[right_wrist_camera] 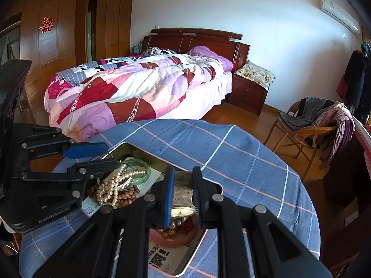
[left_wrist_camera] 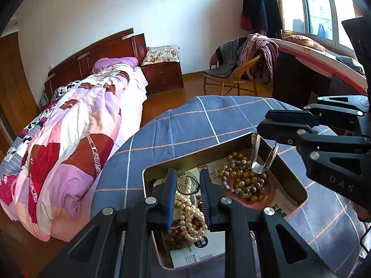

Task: Organize jewelry
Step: 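Carry the wristwatch and silver ring into the tin and open both grippers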

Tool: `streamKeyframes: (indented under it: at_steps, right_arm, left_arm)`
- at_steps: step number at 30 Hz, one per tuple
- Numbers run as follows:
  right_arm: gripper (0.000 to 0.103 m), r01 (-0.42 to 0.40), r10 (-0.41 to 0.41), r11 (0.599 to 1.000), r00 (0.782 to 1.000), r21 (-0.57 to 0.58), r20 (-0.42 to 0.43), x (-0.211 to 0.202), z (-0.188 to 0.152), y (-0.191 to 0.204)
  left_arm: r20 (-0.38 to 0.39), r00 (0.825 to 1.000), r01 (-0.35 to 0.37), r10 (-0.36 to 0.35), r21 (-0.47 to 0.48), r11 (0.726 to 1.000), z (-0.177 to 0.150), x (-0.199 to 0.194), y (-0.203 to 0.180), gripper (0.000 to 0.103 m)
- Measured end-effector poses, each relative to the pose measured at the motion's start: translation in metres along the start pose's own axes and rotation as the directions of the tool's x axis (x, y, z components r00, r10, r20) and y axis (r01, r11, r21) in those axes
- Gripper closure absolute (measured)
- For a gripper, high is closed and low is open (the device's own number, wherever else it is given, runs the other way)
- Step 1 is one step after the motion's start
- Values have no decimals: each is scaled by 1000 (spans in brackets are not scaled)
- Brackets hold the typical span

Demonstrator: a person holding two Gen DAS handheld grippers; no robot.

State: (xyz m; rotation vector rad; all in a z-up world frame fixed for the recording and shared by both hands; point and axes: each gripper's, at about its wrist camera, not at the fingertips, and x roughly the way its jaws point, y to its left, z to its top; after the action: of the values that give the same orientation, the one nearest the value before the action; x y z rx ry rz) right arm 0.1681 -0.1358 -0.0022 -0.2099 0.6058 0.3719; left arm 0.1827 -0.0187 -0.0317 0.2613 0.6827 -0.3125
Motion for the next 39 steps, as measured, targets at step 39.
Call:
streamKeyframes:
  at_steps: [39]
  right_arm:
    - [85,1,-1,1000,997,-7,-77,26,-5,2]
  left_arm:
    - [-97,995,7,-5,21,1000,-8,33,-4,83]
